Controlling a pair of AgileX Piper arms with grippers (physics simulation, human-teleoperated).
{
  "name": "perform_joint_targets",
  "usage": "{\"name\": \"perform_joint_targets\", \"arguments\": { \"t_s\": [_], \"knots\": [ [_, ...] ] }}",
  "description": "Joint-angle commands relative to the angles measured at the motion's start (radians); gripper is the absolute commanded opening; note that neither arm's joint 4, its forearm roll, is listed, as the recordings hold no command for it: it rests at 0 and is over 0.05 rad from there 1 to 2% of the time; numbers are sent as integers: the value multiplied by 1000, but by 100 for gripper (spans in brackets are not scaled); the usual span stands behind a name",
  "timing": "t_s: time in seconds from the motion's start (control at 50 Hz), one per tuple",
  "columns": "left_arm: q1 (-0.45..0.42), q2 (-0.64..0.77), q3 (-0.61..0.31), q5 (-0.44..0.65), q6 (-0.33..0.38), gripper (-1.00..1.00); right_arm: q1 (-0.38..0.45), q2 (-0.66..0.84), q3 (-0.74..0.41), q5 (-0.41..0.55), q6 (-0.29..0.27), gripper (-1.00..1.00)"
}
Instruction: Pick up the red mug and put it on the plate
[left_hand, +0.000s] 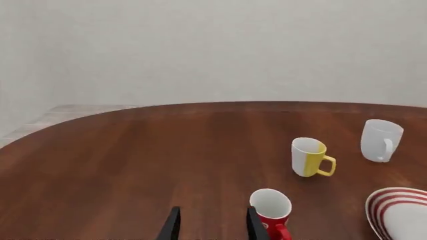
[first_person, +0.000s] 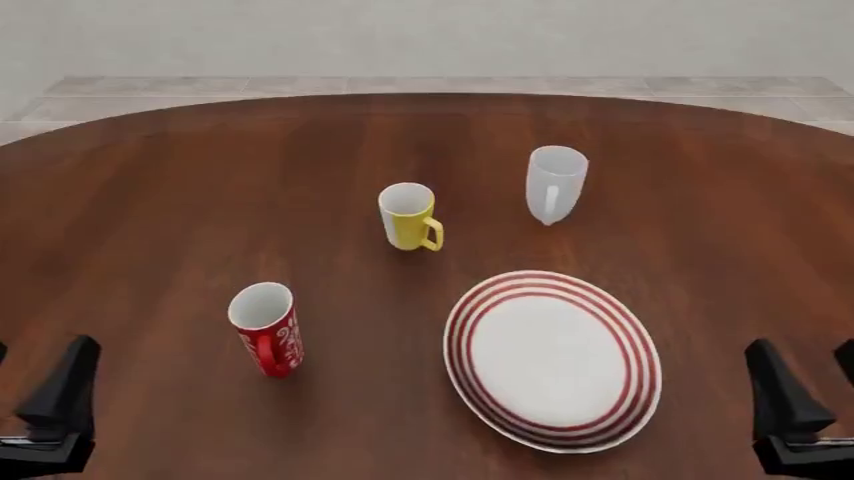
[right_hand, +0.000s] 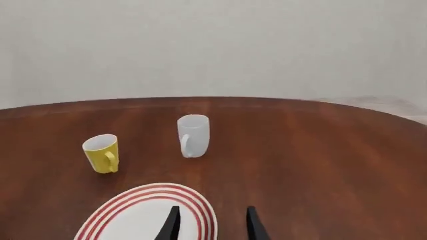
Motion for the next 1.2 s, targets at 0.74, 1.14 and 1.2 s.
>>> {"name": "perform_joint_targets", "arguments": {
  "t_s": [0.74,1.14,1.2],
  "knots": [
    [-61,460,-208,-212,2,100,9,20,0,7,-76,100],
    [-106,494,-471,74,-38,100,44,100,0,-59,-109,100],
    [-66,510,-521,126,-47,100,44,93,-1,-52,-111,100]
  ]
}}
